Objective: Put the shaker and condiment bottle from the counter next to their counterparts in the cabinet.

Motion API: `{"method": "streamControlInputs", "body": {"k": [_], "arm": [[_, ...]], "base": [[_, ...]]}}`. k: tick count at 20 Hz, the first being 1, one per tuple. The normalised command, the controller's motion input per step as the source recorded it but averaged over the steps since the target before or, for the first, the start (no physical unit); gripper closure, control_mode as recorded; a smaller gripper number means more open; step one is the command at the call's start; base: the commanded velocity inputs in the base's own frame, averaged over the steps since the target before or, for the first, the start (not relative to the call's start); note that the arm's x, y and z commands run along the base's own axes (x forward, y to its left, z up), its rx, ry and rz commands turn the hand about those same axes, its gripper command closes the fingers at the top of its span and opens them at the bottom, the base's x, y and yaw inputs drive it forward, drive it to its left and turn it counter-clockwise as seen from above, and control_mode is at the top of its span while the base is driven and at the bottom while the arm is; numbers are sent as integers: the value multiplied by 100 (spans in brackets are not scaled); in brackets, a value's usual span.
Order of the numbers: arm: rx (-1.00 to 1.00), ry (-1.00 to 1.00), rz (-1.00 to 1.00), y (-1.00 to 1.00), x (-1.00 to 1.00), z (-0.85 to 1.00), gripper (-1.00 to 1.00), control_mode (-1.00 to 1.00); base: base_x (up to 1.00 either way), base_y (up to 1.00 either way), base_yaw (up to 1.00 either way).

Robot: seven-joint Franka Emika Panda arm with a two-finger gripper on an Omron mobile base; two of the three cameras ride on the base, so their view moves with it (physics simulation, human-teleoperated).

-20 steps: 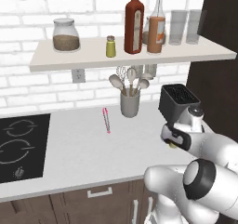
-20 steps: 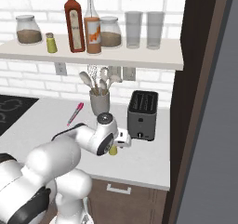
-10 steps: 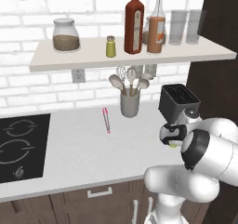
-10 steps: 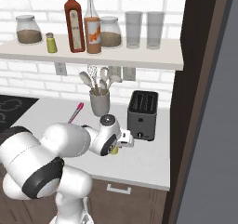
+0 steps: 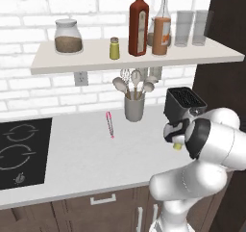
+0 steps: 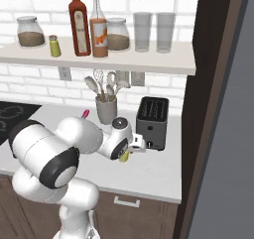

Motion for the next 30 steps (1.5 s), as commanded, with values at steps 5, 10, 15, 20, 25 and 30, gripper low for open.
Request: {"method": "streamControlInputs", "body": {"k": [5, 10, 15, 20, 25, 30], "arm": [[0, -14, 0, 0, 0, 19, 100, -100], [0, -17, 0, 0, 0, 20, 100, -100], [-2, -14, 0, 7, 0, 11, 100, -100], [-6, -15, 0, 16, 0, 18, 100, -100], [-7, -14, 0, 19, 0, 29, 100, -100], [-6, -8, 0, 22, 0, 41, 100, -100]], "base": [[0, 0, 0], [0, 0, 0], [0, 0, 0], [0, 0, 0], [0, 0, 0], [0, 0, 0]]}}
